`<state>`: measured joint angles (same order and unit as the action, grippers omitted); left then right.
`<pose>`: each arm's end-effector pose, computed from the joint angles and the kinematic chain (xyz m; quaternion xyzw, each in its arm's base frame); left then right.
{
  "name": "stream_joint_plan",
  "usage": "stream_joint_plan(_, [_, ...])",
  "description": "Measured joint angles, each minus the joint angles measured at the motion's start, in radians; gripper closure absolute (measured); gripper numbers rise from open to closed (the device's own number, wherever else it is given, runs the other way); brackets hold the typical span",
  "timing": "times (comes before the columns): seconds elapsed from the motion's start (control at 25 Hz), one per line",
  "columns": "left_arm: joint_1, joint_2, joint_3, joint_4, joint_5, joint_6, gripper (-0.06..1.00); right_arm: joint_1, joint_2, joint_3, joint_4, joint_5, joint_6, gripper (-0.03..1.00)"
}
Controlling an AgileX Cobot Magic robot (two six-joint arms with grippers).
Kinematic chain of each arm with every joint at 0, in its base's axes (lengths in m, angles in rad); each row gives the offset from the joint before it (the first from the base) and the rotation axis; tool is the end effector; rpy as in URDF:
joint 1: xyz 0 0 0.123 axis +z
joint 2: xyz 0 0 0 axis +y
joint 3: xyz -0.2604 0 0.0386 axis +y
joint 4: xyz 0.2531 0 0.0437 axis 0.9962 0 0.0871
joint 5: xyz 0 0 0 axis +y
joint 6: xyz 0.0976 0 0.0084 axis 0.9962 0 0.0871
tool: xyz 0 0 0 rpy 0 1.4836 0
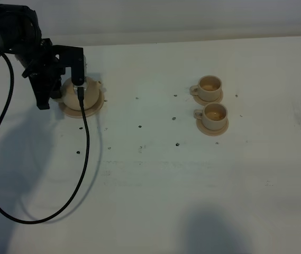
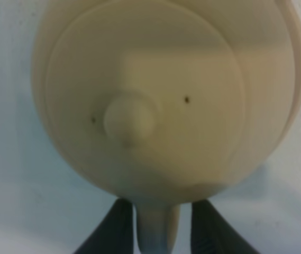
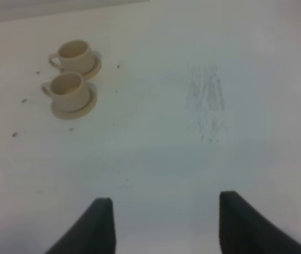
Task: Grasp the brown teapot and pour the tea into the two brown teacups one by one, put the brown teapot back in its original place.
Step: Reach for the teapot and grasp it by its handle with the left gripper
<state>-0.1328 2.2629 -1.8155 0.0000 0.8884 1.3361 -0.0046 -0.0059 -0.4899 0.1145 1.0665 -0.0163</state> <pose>0.4697 -0.0627 0.1358 0.6615 0.7326 0.0908 0.1322 0.0276 0.0097 0.2737 -0.0073 0.8544 0.0518 0.5170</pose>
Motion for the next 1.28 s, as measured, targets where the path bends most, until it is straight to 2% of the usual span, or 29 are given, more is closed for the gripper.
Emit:
stream_joint_plan(0.32, [-0.002,-0.005,-0.001,0.000,-0.002,0.002,0.83,0.000,0.000,0.000,0.000,0.000,0.000,0.50])
stream_joint_plan(0.92, [-0.012,-0.014,-0.001,-0.043,0.001,0.021,0.83,0.000,0.000,0.000,0.000,0.000,0.000,0.50])
stream_joint_plan(1.28, [0.002,-0.051,-0.001,-0.063,0.038,0.021,0.83,0.000,0.000,0.000,0.000,0.000,0.000,0.50])
